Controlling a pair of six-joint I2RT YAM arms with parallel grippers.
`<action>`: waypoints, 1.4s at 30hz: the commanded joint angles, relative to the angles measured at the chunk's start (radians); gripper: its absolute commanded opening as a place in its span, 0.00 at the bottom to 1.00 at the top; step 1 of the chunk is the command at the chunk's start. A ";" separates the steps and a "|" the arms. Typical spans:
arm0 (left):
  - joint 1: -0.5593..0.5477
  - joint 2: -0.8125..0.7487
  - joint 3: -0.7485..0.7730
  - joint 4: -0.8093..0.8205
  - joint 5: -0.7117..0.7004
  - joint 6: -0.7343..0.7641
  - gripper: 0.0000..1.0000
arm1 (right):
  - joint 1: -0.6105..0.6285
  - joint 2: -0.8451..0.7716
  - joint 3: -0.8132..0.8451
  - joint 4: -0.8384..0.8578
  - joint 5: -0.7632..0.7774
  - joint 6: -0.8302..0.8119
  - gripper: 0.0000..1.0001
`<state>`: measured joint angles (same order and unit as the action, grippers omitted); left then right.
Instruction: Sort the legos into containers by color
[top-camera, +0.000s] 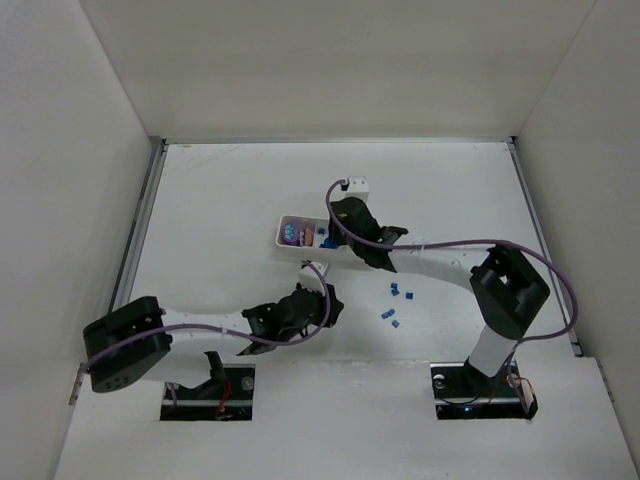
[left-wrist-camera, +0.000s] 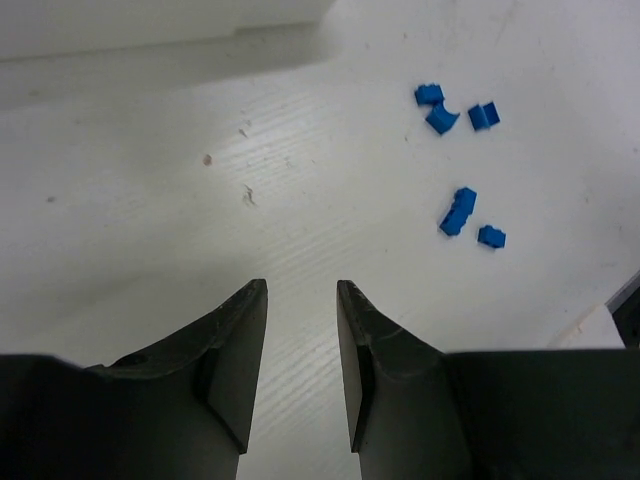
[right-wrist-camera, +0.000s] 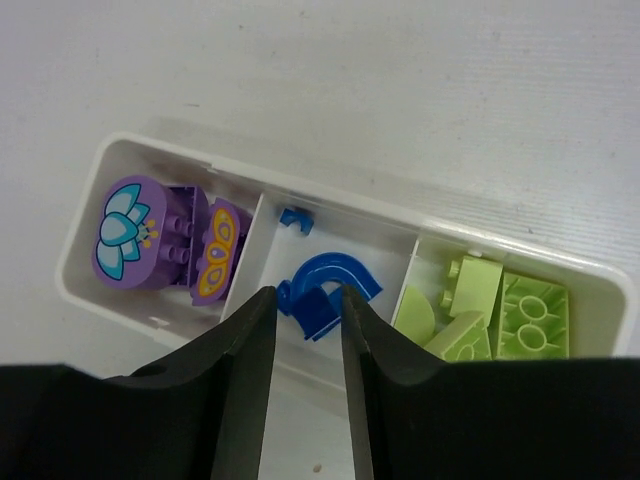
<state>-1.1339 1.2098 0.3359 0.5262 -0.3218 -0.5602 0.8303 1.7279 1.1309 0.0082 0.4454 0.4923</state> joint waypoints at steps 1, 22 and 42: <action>-0.049 0.063 0.074 0.089 -0.033 0.008 0.31 | -0.012 -0.013 0.041 0.056 -0.011 -0.014 0.42; -0.220 0.407 0.334 0.094 -0.007 0.126 0.31 | -0.092 -0.413 -0.439 0.243 -0.010 0.022 0.28; -0.134 0.573 0.465 0.006 0.081 0.229 0.28 | -0.150 -0.557 -0.603 0.320 -0.074 0.060 0.52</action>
<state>-1.2701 1.7679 0.7624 0.5323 -0.2584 -0.3737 0.6865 1.1965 0.5293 0.2600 0.3828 0.5430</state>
